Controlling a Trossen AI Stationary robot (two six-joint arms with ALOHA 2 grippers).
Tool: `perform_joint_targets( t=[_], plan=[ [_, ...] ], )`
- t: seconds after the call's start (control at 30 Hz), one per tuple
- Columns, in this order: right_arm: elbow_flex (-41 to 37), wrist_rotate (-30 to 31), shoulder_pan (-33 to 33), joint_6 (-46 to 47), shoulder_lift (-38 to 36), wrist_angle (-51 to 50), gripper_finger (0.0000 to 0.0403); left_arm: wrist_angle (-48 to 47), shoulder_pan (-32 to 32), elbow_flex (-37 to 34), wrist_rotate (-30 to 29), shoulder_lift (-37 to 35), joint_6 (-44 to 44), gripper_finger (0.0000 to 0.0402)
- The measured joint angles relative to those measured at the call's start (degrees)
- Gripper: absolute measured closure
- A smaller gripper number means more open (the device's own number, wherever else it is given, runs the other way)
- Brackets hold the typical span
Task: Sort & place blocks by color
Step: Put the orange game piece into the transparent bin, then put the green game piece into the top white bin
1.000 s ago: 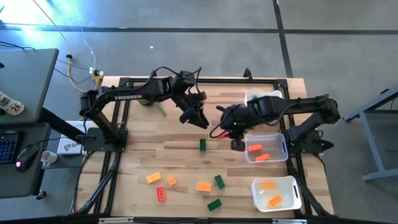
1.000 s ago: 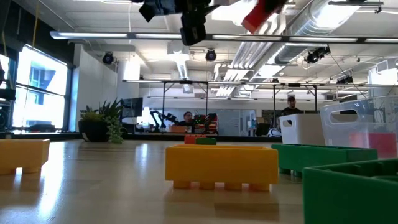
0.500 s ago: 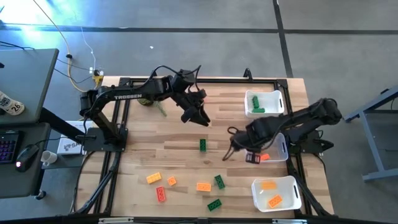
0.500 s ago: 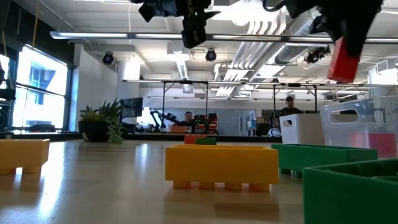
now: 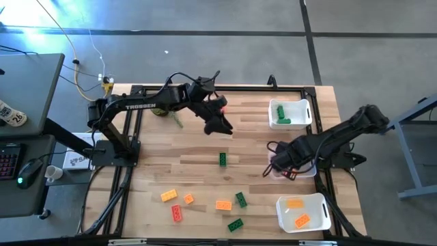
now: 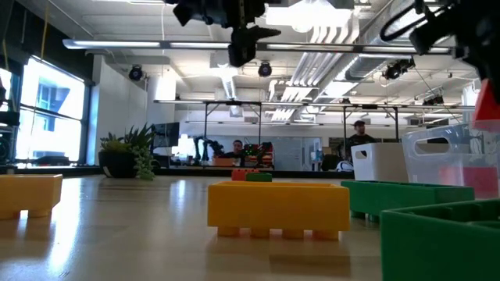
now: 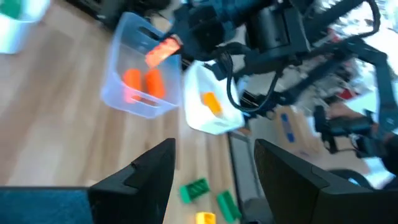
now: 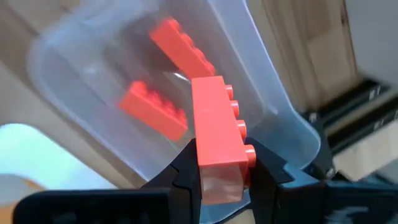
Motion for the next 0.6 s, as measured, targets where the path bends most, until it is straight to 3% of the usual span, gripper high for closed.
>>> perform_joint_targets(
  t=[0.13, 0.43, 0.6],
  plan=[
    [-4.40, -1.92, 1.03, 4.74, -2.36, 1.13, 0.0326, -4.52, 0.00, 0.00, -5.07, 0.00, 1.78, 0.0195],
    [-8.32, -2.09, 1.80, 9.20, -3.45, 4.69, 0.0286, -24.48, -1.86, 0.00, -24.99, 0.00, 10.23, 0.0195],
    [-8.32, -0.08, 1.63, 12.30, -3.45, 5.86, 0.0283, -33.83, -4.01, 0.01, -30.64, 0.00, 14.04, 0.0195]
  ],
)
